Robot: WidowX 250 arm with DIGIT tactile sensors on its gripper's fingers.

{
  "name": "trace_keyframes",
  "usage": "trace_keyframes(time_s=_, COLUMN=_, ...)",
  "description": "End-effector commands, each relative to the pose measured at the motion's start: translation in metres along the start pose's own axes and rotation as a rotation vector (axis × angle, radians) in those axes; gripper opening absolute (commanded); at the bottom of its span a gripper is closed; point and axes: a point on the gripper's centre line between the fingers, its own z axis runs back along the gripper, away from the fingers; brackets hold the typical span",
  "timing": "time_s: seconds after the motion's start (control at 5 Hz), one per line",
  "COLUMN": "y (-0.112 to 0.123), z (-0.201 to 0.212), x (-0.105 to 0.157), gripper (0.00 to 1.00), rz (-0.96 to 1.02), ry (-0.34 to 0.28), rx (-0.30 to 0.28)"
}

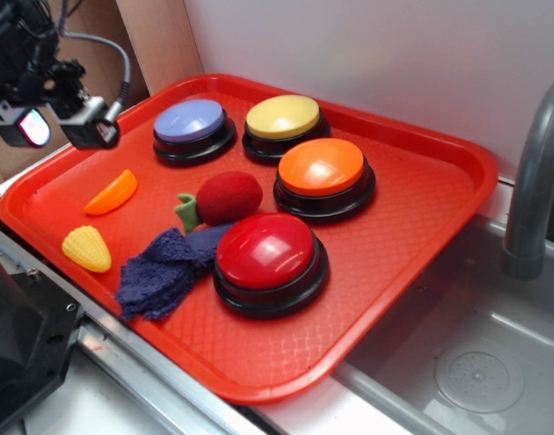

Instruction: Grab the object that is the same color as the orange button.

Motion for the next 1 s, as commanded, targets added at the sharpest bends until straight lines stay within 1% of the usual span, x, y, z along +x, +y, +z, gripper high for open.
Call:
trace_keyframes(time_s=0.0, y=0.014, z=-0.029, x=0.015, gripper=1.00, rz=0.050, ry=-0.053, rx=0.015)
trace_keyframes(time_s=0.4, y=0.021, z=-0.051, x=0.023, gripper=1.00, rz=0.035, ry=-0.041, rx=0.011)
trace_keyframes(time_s=0.8, y=0.025, z=-0.065, x=0.027, gripper=1.00, rz=0.057, ry=-0.021, rx=0.032)
